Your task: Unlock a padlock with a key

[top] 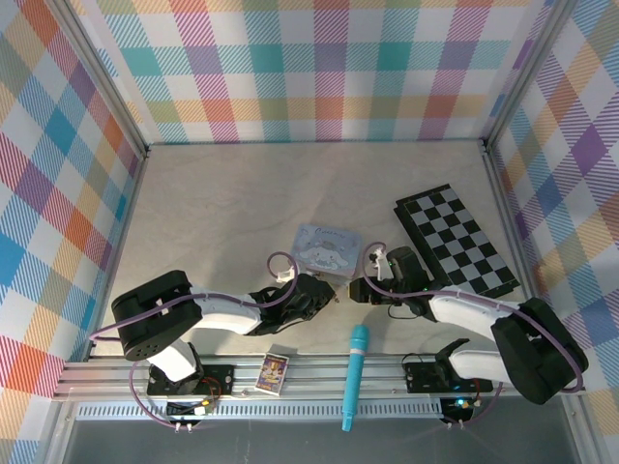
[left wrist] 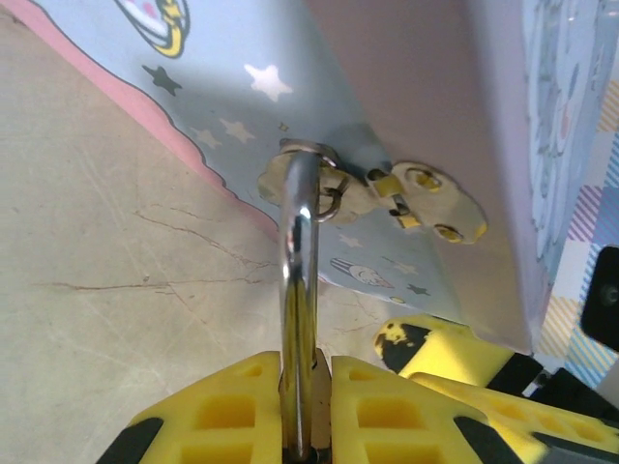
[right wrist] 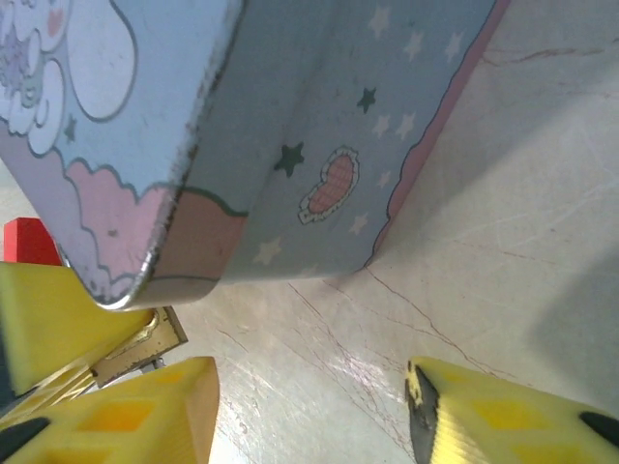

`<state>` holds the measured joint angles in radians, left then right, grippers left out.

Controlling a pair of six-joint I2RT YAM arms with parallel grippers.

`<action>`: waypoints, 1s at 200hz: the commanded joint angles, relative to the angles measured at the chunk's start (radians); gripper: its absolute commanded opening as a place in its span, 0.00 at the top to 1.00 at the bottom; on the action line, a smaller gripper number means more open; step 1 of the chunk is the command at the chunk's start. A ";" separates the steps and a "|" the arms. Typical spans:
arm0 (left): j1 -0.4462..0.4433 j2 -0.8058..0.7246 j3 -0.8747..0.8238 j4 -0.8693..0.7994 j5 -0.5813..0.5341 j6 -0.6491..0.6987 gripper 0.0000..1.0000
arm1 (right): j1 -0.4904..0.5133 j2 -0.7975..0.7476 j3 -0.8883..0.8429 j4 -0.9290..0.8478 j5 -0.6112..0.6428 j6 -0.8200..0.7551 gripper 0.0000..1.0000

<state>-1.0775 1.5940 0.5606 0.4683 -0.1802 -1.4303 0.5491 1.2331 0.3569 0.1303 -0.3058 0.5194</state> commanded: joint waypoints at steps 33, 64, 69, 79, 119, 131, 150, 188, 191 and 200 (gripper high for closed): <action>0.002 -0.033 0.071 -0.202 -0.015 0.094 1.00 | 0.002 -0.008 0.043 0.029 0.030 0.086 0.24; 0.002 -0.044 0.087 -0.268 -0.020 0.128 1.00 | 0.003 0.004 0.061 0.069 0.062 0.128 0.22; 0.002 -0.042 0.091 -0.278 -0.018 0.134 1.00 | 0.003 0.009 0.065 0.068 0.072 0.136 0.22; 0.002 -0.039 0.094 -0.289 -0.012 0.145 1.00 | 0.003 0.020 0.074 0.065 0.092 0.153 0.22; 0.008 -0.021 0.100 -0.309 0.010 0.174 1.00 | 0.003 0.084 0.118 0.044 0.148 0.190 0.23; 0.013 -0.015 0.108 -0.322 0.016 0.185 1.00 | 0.004 0.083 0.117 0.045 0.179 0.205 0.23; 0.016 -0.016 0.109 -0.330 0.016 0.198 1.00 | 0.004 0.062 0.113 0.060 0.195 0.212 0.23; 0.032 -0.020 0.107 -0.338 0.027 0.212 1.00 | 0.006 -0.010 0.119 0.085 0.180 0.200 0.16; 0.033 -0.021 0.108 -0.338 0.028 0.213 1.00 | 0.006 -0.011 0.123 0.082 0.180 0.198 0.16; 0.037 -0.019 0.108 -0.340 0.030 0.218 1.00 | 0.006 -0.006 0.136 0.081 0.174 0.188 0.14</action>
<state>-1.0565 1.5738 0.6540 0.1776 -0.1654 -1.2366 0.5556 1.2499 0.4500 0.1745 -0.1516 0.7071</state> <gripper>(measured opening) 0.122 0.842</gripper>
